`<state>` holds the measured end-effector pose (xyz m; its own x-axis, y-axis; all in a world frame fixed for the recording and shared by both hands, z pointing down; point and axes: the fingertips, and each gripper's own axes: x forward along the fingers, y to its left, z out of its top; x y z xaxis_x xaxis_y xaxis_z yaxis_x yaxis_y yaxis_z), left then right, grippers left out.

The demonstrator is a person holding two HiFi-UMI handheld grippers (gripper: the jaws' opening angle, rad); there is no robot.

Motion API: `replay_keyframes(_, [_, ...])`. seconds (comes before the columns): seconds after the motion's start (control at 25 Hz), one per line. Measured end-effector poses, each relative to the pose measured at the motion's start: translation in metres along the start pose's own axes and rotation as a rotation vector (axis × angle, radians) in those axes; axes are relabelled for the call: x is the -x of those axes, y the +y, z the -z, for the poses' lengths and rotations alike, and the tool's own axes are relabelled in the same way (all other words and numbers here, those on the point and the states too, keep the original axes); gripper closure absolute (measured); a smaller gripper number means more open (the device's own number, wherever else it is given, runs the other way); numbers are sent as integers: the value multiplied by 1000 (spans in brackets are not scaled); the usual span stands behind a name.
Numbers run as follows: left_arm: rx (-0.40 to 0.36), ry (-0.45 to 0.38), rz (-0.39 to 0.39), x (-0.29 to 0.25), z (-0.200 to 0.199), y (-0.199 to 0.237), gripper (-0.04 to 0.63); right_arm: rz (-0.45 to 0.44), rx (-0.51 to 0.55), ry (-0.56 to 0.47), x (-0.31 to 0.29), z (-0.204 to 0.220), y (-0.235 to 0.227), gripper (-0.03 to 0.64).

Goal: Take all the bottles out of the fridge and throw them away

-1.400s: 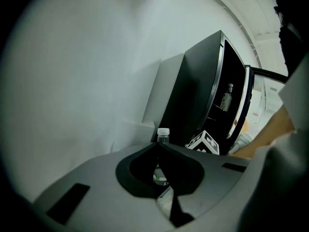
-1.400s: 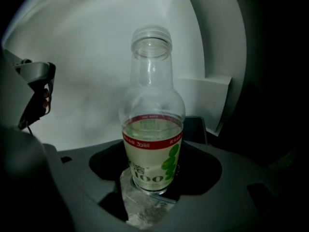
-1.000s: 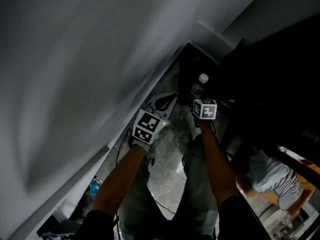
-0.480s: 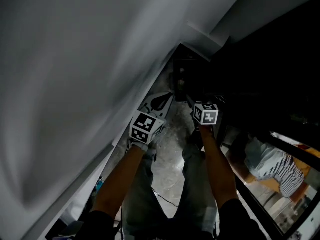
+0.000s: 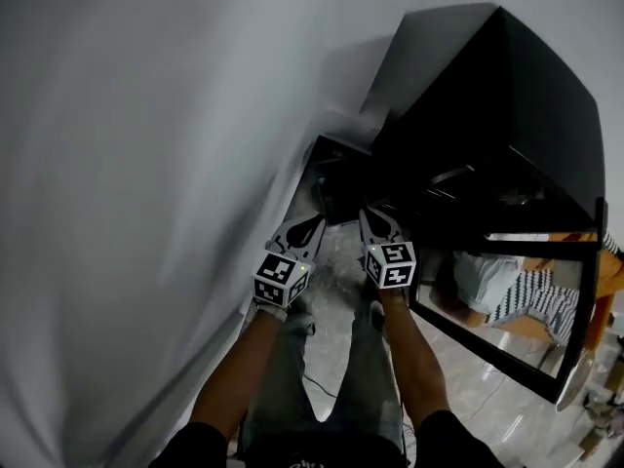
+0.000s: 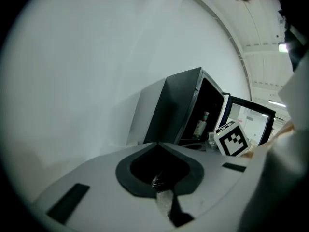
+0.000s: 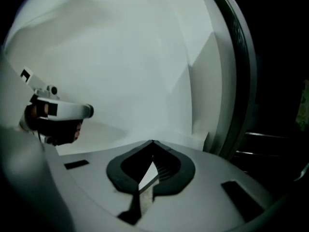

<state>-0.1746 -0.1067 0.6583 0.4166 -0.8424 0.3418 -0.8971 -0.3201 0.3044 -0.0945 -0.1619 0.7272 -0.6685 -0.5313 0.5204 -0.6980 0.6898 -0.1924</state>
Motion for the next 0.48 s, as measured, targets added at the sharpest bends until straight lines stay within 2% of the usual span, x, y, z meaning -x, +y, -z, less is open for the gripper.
replay_keyframes(0.2, [-35, -1, 55, 32, -57, -50, 589, 26, -27, -96, 85, -73, 22, 608])
replay_keyframes(0.48, [-97, -51, 133, 43, -146, -152, 589, 98, -33, -181, 221, -151, 0, 608])
